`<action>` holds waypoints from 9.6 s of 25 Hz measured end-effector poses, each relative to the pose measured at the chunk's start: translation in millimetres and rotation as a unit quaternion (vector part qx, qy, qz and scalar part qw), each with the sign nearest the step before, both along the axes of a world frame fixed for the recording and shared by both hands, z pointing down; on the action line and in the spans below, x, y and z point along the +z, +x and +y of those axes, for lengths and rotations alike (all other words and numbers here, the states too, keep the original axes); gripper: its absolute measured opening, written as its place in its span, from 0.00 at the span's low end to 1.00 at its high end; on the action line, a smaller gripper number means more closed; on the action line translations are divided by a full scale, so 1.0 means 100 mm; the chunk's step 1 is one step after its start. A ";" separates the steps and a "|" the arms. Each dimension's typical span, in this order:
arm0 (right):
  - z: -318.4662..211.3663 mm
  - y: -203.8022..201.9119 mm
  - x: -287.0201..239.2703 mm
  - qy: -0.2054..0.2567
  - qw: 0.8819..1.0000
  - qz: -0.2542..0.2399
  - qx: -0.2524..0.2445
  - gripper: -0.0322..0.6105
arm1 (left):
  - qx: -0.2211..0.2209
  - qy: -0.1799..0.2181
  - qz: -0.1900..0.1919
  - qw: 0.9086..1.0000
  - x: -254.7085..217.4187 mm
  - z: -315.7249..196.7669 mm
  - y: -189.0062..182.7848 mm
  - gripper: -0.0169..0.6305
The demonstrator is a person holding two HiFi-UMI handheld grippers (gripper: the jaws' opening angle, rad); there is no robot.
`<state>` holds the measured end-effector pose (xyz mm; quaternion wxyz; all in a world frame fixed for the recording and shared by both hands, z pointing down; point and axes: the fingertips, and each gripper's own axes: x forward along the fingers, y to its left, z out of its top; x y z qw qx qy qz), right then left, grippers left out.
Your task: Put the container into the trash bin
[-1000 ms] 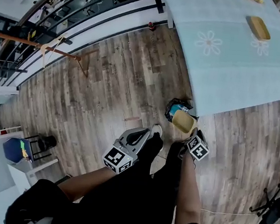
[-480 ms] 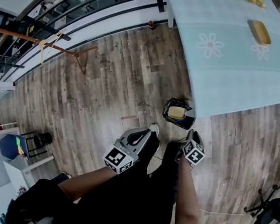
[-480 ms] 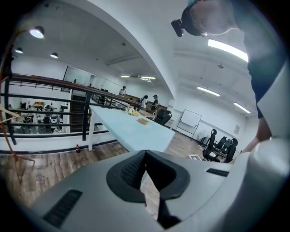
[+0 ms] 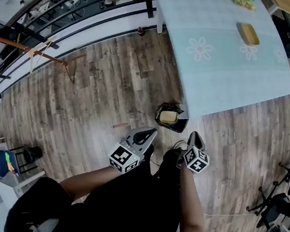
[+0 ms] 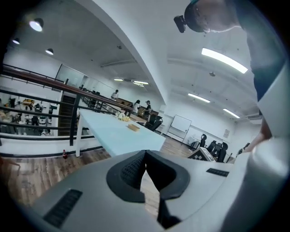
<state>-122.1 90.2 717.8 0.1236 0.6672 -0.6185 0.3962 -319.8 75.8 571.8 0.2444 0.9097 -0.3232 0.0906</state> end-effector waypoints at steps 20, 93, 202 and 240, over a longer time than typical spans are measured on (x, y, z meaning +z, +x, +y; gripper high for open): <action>0.74 1.37 -1.86 0.162 0.980 0.079 -0.079 0.11 | 0.043 0.080 0.008 0.996 -0.74 0.25 2.20 0.05; -3.61 5.09 -1.86 0.149 0.945 -0.008 -0.290 0.11 | -0.176 0.050 -0.018 0.983 -0.44 -3.39 5.91 0.05; 0.08 1.39 0.05 -0.031 0.695 0.017 -0.718 0.12 | -0.743 0.008 0.012 0.669 0.23 2.24 3.15 0.05; -0.19 -0.31 2.40 -0.095 0.752 0.114 -0.643 0.15 | -0.724 -0.150 0.028 0.673 1.42 1.68 1.24 0.05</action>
